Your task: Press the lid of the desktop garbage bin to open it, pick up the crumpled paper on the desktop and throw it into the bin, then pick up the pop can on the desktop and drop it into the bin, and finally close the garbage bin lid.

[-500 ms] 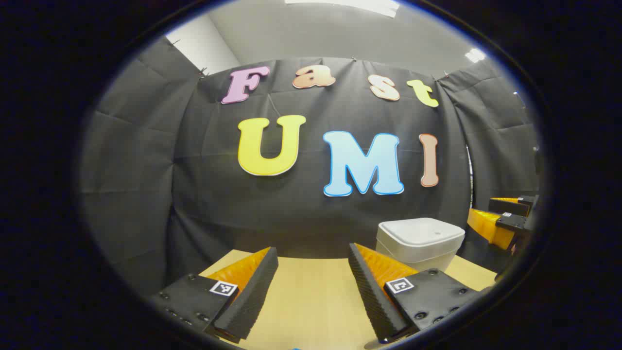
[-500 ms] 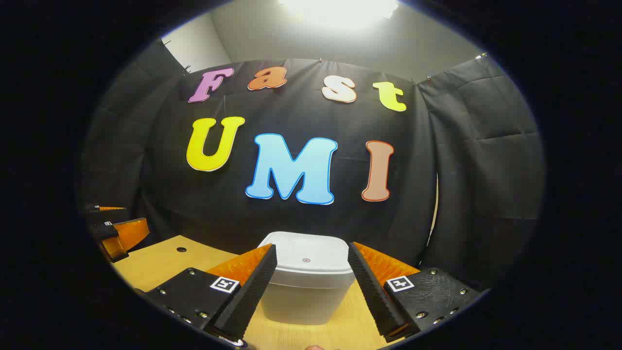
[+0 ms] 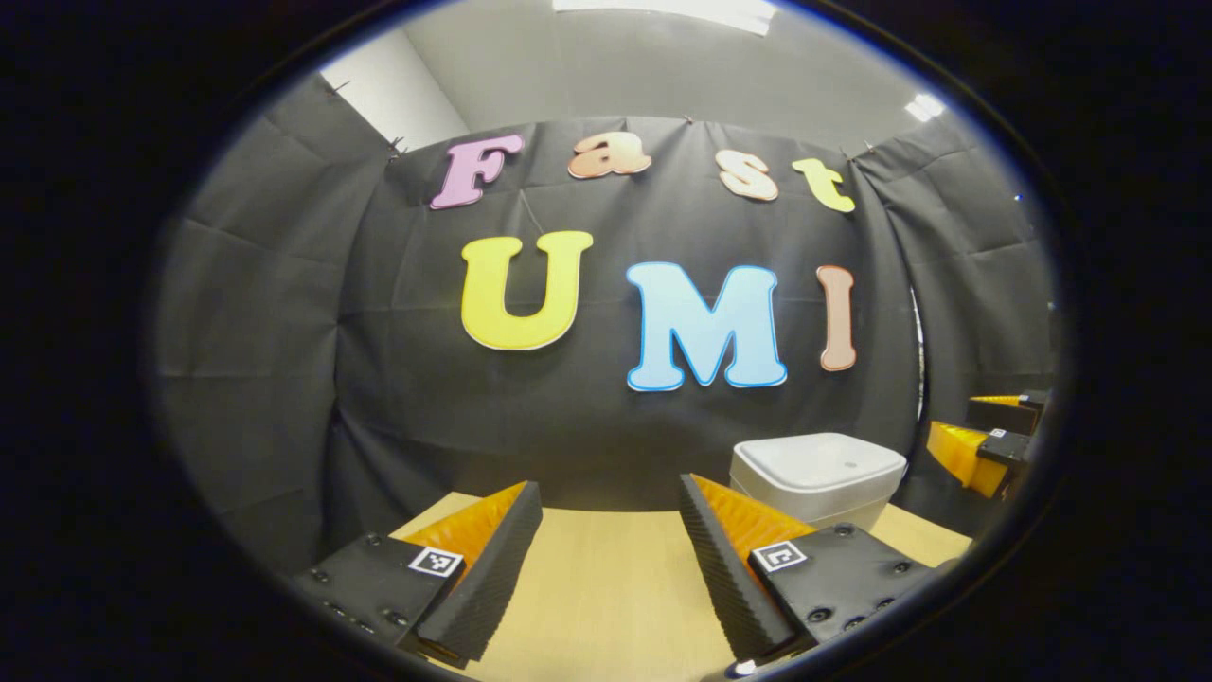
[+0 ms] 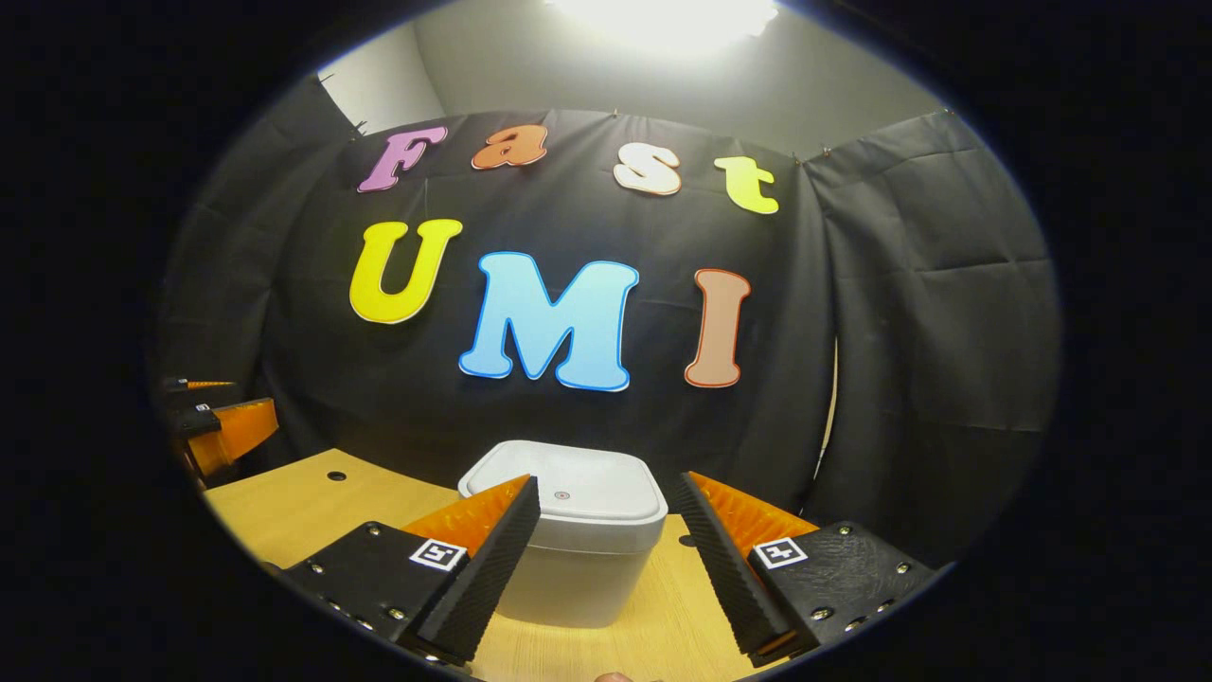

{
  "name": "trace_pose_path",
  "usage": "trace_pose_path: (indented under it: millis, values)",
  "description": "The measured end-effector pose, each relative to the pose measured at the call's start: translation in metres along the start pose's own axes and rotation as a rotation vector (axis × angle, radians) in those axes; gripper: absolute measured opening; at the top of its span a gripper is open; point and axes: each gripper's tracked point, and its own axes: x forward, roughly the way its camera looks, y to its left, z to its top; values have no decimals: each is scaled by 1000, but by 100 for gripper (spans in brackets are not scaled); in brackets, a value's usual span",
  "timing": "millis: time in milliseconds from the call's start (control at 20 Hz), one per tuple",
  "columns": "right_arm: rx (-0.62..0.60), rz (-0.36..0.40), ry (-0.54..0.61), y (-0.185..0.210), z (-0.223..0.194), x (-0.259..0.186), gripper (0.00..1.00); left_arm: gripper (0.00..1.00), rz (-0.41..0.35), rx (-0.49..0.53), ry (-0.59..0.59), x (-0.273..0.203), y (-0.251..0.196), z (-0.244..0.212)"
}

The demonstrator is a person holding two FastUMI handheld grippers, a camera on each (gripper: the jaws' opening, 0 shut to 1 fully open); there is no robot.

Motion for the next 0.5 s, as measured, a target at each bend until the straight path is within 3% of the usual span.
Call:
trace_pose_path:
  millis: [500]
  values:
    - [-16,-5,30,-8,-12,0,95,96,-41,-4,19,6,-11,-4]
